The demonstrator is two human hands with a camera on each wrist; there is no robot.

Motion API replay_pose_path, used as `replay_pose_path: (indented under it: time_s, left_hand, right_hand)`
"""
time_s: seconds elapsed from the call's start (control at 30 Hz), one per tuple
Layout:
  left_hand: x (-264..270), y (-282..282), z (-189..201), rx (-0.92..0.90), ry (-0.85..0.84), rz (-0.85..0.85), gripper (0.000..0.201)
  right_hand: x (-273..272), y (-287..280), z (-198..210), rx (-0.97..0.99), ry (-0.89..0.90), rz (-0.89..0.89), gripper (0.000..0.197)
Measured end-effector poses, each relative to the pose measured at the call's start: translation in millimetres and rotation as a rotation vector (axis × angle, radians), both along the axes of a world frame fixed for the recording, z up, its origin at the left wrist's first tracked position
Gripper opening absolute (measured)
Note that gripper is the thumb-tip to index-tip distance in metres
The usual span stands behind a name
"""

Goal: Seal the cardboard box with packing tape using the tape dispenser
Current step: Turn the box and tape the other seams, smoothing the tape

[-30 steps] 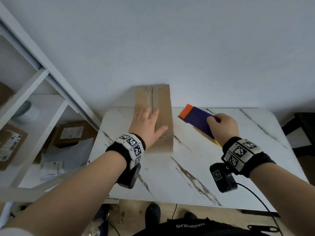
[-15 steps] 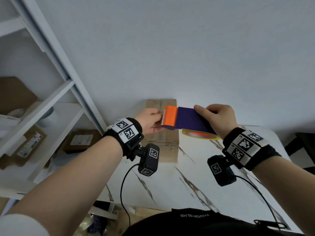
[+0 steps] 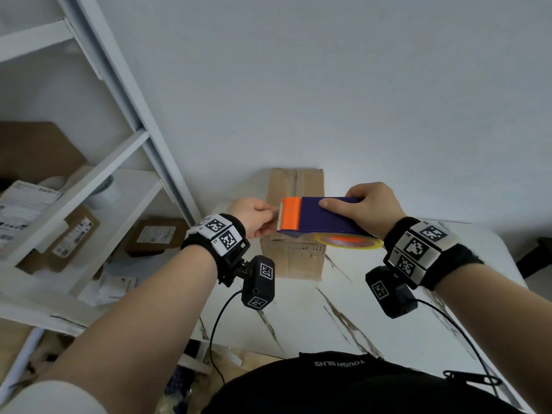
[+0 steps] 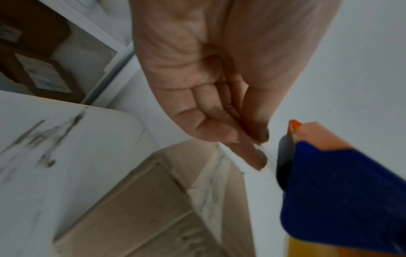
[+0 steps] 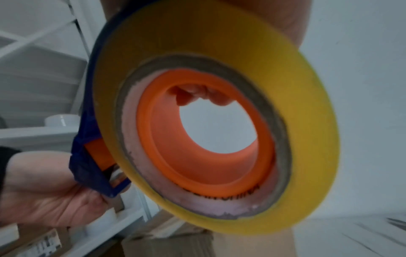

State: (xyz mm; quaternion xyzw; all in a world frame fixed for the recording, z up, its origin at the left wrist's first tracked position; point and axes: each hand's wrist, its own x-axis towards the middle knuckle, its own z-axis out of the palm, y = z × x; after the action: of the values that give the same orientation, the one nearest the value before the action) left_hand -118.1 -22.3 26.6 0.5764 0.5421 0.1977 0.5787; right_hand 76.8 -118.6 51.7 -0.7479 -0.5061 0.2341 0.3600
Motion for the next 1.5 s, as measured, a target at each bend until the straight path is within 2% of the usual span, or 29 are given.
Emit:
replay_pose_path:
  time_s: [0.17, 0.3, 0.4, 0.97, 1.13, 1.17, 1.27, 1.3, 1.37, 1.43, 1.5]
  left_hand:
    - [-34, 6, -20, -0.048, 0.014, 0.153, 0.007]
    - [-38, 6, -31, -0.113, 0.045, 0.149, 0.017]
    - [-36, 11, -37, -0.118, 0.066, 0.175, 0.017]
    - [-29, 18, -62, -0.077, 0.122, 0.125, 0.015]
    - [-25, 16, -63, 0.033, 0.235, 0.061, 0.017]
    - [-26, 15, -62, 0.038, 0.263, 0.062, 0.022]
    - [-35, 13, -64, 0.032, 0.418, 0.025, 0.055]
    - [-37, 12, -65, 0.086, 0.486, -0.014, 0.055]
    - [-37, 8, -67, 0.230, 0.498, -0.032, 0.038]
    - [-30, 2, -65, 0.268, 0.373, -0.006, 0.024]
    - [-26, -3, -63, 0.254, 0.303, 0.019, 0.024]
  right_hand:
    - [23, -13, -10, -0.099, -0.070, -0.050, 0.050]
    - [34, -15, -18, -0.158, -0.109, -0.074, 0.051]
    - [31, -11, -22, -0.174, -0.131, -0.082, 0.052]
    - [29, -1, -24, -0.240, -0.121, -0.118, 0.055]
    - [28, -1, -24, -0.249, -0.110, -0.132, 0.057]
    - [28, -2, -23, -0.249, -0.114, -0.133, 0.058]
    - [28, -2, -21, -0.255, -0.126, -0.134, 0.057]
    - [28, -2, -22, -0.255, -0.126, -0.132, 0.057]
    - [28, -2, -23, -0.257, -0.118, -0.127, 0.056]
    - [29, -2, -24, -0.261, -0.112, -0.127, 0.055]
    - [30, -2, -24, -0.262, -0.111, -0.129, 0.055]
